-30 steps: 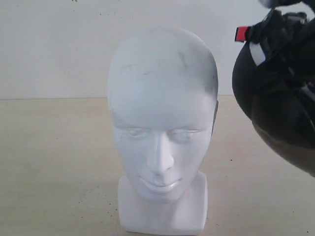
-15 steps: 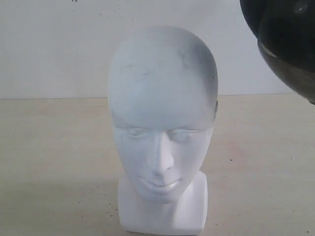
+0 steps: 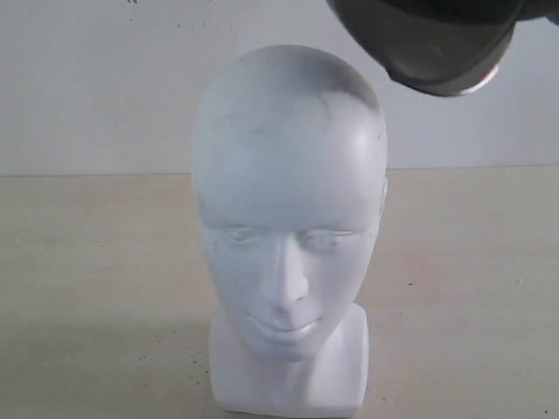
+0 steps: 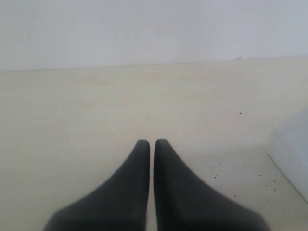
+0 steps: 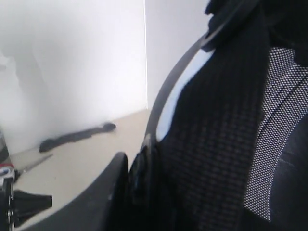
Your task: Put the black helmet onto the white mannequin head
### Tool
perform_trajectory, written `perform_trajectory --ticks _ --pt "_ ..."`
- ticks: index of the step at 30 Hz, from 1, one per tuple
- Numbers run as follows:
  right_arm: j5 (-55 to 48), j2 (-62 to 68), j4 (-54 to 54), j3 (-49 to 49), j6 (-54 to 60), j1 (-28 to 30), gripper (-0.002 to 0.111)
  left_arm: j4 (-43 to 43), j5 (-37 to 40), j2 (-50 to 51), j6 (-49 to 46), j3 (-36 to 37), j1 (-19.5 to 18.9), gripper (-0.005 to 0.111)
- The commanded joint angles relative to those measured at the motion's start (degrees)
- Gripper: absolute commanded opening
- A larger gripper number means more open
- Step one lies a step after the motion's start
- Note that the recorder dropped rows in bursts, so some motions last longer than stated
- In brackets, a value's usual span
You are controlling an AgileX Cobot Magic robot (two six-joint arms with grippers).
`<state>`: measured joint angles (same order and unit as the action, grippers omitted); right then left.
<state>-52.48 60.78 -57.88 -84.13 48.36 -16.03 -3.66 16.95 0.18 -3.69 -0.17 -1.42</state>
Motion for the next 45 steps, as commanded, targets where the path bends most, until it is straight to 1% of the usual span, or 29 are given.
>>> perform_trajectory --ticks 1,9,15,20,23,26,29,33,36,45 --pt "7.7 -1.3 -11.9 -1.3 9.6 0.1 0.000 0.1 -0.1 -0.2 0.6 0.2 -0.2 0.004" --pt "11.6 -1.8 -16.2 -1.3 13.9 0.1 0.000 0.1 -0.1 -0.2 0.6 0.2 -0.2 0.004" --pt "11.6 -1.8 -31.7 -1.3 24.0 0.1 0.000 0.1 -0.1 -0.2 0.6 0.2 -0.2 0.004" --pt "11.6 -1.8 -35.6 -1.3 31.1 0.1 0.000 0.1 -0.1 -0.2 0.6 0.2 -0.2 0.004" --pt "10.9 -1.8 -42.1 -1.3 35.4 0.1 0.000 0.1 -0.1 -0.2 0.6 0.2 -0.2 0.004" --pt "11.4 -1.8 -42.1 -1.7 35.9 0.1 0.000 0.1 -0.1 -0.2 0.6 0.2 -0.2 0.004" --pt "11.2 -1.8 -42.1 -1.7 32.0 0.1 0.000 0.1 -0.1 -0.2 0.6 0.2 -0.2 0.004" --pt "10.7 -1.8 -42.1 -1.7 31.9 0.1 0.000 0.1 -0.1 -0.2 0.6 0.2 -0.2 0.004" --pt "10.7 -1.8 -42.1 -1.7 34.7 0.1 0.000 0.1 -0.1 -0.2 0.6 0.2 -0.2 0.004" --pt "11.0 -1.8 -42.1 -1.7 49.3 0.1 0.000 0.1 -0.1 -0.2 0.6 0.2 -0.2 0.004"
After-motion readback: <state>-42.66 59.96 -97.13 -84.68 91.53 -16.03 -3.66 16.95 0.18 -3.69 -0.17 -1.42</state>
